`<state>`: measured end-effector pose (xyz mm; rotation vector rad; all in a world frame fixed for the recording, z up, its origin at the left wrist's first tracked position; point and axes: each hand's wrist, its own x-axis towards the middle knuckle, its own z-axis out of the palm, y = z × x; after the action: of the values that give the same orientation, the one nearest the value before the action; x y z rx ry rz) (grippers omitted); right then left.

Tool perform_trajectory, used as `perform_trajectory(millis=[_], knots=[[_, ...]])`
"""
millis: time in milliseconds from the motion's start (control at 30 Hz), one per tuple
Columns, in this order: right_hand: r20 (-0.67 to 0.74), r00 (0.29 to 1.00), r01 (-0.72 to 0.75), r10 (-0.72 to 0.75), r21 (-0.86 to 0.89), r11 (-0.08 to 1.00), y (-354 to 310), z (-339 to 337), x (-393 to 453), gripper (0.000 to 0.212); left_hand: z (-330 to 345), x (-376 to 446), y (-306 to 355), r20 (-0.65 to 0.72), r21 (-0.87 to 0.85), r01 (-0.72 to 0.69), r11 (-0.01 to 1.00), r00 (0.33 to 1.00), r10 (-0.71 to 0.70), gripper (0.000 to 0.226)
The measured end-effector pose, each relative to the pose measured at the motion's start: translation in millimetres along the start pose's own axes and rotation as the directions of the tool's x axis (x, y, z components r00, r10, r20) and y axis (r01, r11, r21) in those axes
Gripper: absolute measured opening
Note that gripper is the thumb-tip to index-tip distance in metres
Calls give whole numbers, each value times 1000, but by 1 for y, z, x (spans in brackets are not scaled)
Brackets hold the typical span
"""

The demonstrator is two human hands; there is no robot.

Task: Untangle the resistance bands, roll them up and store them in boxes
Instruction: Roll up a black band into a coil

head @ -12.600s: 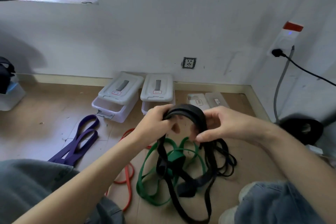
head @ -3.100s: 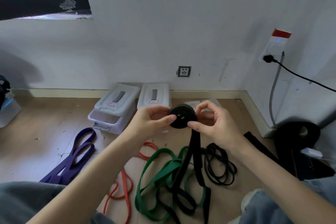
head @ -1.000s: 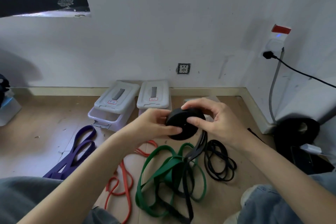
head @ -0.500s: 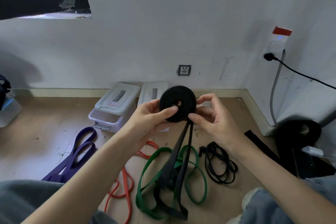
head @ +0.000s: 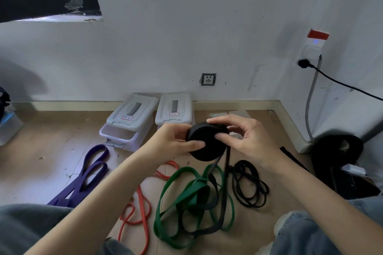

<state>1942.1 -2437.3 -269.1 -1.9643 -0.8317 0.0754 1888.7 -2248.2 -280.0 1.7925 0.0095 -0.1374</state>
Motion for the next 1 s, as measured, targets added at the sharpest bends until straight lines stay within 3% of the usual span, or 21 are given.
perform_trajectory(millis=[167, 400, 500, 600, 733, 900, 1000], knots=[[-75, 986, -110, 150, 386, 916, 2, -8, 2, 23, -18, 2, 9, -109, -441, -51, 896, 994, 3, 29], [-95, 979, -130, 178, 380, 916, 2, 7, 2, 35, -1, 4, -5, -93, -643, -41, 765, 995, -25, 38], [-85, 980, -134, 180, 386, 913, 3, 1, 3, 29, -1, 3, -5, -16, -617, 25, 787, 999, -45, 36], [-40, 994, -79, 98, 328, 941, 1, -7, 4, 33, -5, 1, 1, 81, -416, 89, 905, 995, -61, 34], [-19, 995, -86, 93, 246, 966, 1, -7, 3, 32, 2, -2, 1, 121, -286, 60, 956, 992, -26, 42], [14, 977, -195, 214, 469, 861, 4, -14, 4, 33, -14, 1, 4, 1, -459, 15, 888, 1000, -16, 38], [-34, 980, -155, 196, 487, 860, 4, -8, 7, 17, -10, 2, 0, -14, -573, -15, 820, 1000, 8, 42]])
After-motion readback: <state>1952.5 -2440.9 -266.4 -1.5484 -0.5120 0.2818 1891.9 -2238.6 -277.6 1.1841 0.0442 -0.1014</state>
